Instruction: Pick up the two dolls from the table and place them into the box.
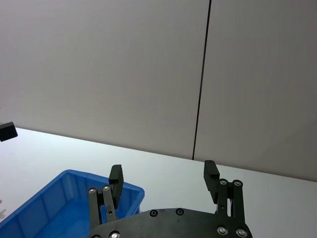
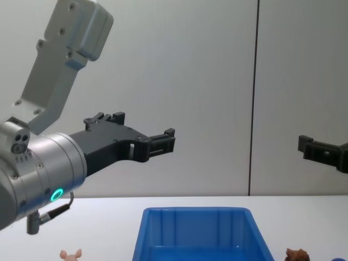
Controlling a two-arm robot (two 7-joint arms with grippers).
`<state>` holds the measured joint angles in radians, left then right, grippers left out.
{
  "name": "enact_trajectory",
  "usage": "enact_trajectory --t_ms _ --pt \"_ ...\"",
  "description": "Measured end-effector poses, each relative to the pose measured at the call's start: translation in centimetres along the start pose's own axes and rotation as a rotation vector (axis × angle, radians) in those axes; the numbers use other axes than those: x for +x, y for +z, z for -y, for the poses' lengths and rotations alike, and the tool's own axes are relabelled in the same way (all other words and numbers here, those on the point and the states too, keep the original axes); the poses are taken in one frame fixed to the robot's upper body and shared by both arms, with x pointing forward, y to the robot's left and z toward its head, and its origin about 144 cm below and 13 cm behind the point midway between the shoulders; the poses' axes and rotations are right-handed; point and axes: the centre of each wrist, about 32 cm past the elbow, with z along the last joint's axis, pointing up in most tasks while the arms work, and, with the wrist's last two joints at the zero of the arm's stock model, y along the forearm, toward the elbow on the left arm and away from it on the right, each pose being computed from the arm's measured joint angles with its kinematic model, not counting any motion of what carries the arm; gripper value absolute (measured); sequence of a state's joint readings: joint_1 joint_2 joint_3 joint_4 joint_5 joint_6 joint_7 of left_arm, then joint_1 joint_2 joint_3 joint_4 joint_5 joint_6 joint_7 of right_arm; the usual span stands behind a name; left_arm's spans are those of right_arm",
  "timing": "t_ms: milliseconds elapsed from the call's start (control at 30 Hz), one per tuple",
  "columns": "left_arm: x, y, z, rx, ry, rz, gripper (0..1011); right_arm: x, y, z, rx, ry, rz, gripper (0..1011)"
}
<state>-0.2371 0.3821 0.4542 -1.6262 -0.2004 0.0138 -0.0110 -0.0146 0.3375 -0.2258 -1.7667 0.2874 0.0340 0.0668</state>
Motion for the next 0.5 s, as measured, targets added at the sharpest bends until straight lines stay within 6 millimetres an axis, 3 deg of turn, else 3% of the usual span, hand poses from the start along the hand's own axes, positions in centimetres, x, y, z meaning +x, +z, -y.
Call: enact_trajectory --t_ms 500 --pt "0.0 0.0 0.0 0.0 0.0 0.0 1001 0.0 0.0 0.0 0.0 0.0 0.0 1001"
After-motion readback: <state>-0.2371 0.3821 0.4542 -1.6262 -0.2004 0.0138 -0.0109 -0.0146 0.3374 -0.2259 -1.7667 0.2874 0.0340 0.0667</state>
